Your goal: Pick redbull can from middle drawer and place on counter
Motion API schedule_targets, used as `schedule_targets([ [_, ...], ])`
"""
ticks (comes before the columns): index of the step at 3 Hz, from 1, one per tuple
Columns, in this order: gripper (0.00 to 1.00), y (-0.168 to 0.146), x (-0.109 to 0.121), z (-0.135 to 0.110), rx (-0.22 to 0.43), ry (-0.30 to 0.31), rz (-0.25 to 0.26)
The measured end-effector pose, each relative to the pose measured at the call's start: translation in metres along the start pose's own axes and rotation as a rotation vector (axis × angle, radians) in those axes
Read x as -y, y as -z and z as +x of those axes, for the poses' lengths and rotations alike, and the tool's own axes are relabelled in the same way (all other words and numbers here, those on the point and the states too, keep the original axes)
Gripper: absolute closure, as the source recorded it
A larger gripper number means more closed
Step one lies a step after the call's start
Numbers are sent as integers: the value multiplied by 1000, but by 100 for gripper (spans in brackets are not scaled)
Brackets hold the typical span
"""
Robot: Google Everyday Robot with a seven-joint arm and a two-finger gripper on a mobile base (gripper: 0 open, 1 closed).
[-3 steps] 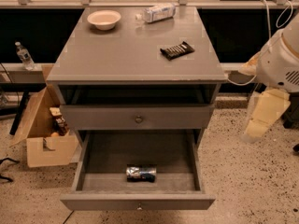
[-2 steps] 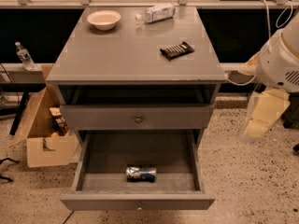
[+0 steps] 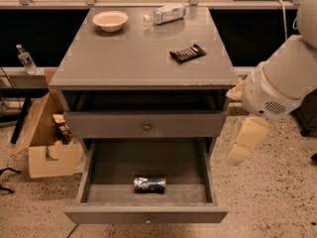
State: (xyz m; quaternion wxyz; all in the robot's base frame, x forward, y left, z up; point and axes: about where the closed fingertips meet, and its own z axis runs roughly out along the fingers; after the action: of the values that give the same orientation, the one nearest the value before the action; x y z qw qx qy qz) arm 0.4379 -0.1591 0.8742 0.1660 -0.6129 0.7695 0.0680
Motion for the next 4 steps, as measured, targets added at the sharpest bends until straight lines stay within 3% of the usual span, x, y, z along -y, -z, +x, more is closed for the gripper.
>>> schedule_targets([
  [1, 0, -47, 1, -24, 95, -11, 0],
  [2, 0, -55, -2, -25, 96, -15, -12],
  [4, 0, -163, -17, -20, 13, -72, -32],
])
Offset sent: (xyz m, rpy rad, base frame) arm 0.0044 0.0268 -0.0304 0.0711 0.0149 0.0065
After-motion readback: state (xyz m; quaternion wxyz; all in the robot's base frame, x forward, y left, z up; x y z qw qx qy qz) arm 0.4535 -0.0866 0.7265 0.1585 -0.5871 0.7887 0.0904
